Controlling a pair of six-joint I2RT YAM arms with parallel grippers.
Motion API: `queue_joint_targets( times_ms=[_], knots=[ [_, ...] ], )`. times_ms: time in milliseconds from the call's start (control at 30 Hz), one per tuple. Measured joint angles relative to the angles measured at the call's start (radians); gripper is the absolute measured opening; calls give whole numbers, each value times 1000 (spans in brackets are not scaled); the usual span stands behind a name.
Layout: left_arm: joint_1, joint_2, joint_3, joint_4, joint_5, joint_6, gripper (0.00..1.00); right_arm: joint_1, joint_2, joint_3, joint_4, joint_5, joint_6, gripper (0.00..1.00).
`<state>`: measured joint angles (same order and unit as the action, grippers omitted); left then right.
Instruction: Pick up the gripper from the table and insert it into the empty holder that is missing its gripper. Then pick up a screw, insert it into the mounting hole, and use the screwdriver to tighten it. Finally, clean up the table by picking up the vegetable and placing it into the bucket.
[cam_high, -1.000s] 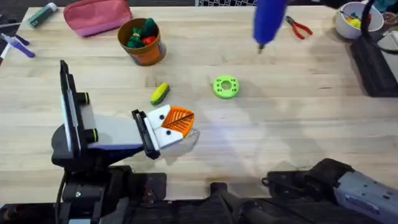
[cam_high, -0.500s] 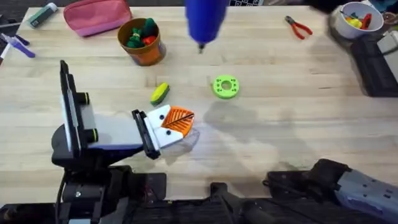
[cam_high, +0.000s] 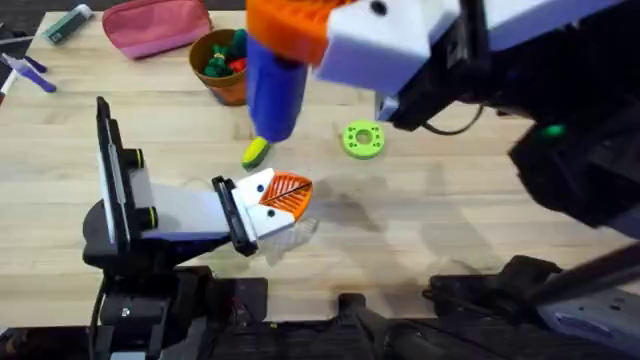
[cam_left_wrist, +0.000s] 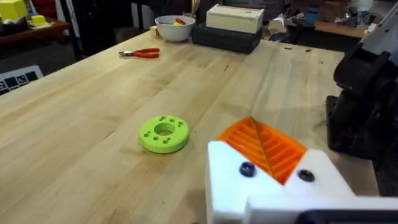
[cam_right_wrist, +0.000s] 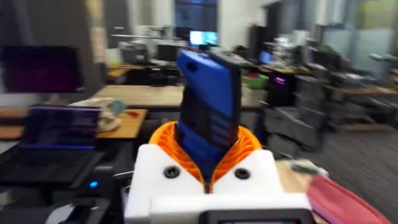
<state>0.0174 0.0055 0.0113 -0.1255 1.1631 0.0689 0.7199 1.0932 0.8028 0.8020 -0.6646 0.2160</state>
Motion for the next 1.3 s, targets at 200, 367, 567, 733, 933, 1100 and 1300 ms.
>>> queue_joint_targets(
  times_ms=[200,367,567,733,933,1100,1300],
  knots=[
    [0,0,0,0,0,0,18,0,86,0,130,-185,26,25],
    [0,0,0,0,0,0,18,0,119,0,155,-305,42,25],
    [0,0,0,0,0,0,18,0,120,0,160,-358,47,25],
    [0,0,0,0,0,0,18,2,129,0,175,-374,47,25],
    [0,0,0,0,0,0,18,29,179,2,177,-377,46,25],
    [0,0,0,0,0,0,18,40,244,39,173,-404,41,25],
    [0,0,0,0,0,0,18,41,280,84,174,-423,30,25]
  ],
)
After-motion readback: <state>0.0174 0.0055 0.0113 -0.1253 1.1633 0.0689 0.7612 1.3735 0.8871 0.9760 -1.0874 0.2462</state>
